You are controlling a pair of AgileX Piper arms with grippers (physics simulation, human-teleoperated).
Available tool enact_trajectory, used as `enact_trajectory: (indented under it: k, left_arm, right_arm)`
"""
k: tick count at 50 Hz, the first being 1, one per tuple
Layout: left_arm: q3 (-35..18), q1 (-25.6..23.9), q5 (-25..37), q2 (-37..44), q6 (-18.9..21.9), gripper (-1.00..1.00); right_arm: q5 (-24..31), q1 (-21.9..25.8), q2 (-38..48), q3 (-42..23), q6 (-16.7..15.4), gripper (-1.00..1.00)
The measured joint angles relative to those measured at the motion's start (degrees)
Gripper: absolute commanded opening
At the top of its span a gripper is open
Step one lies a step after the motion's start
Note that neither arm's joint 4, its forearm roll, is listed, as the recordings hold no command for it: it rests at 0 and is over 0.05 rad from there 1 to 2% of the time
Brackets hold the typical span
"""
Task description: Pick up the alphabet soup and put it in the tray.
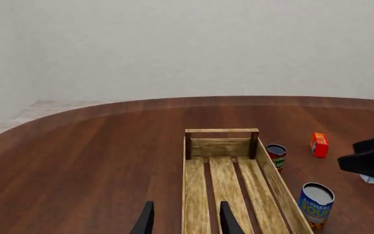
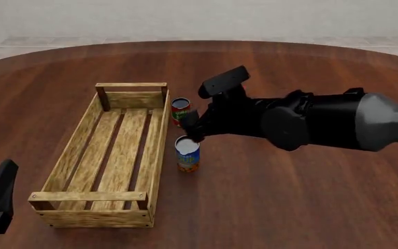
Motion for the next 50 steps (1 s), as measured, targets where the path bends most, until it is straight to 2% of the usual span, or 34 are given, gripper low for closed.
enact_trajectory:
  k: [50]
  left_arm:
    - [0.0, 0.0, 0.0, 0.0, 0.0, 1.00]
  right_arm:
    - [-0.6, 1.3, 6.8, -2.9, 0.7, 1.00]
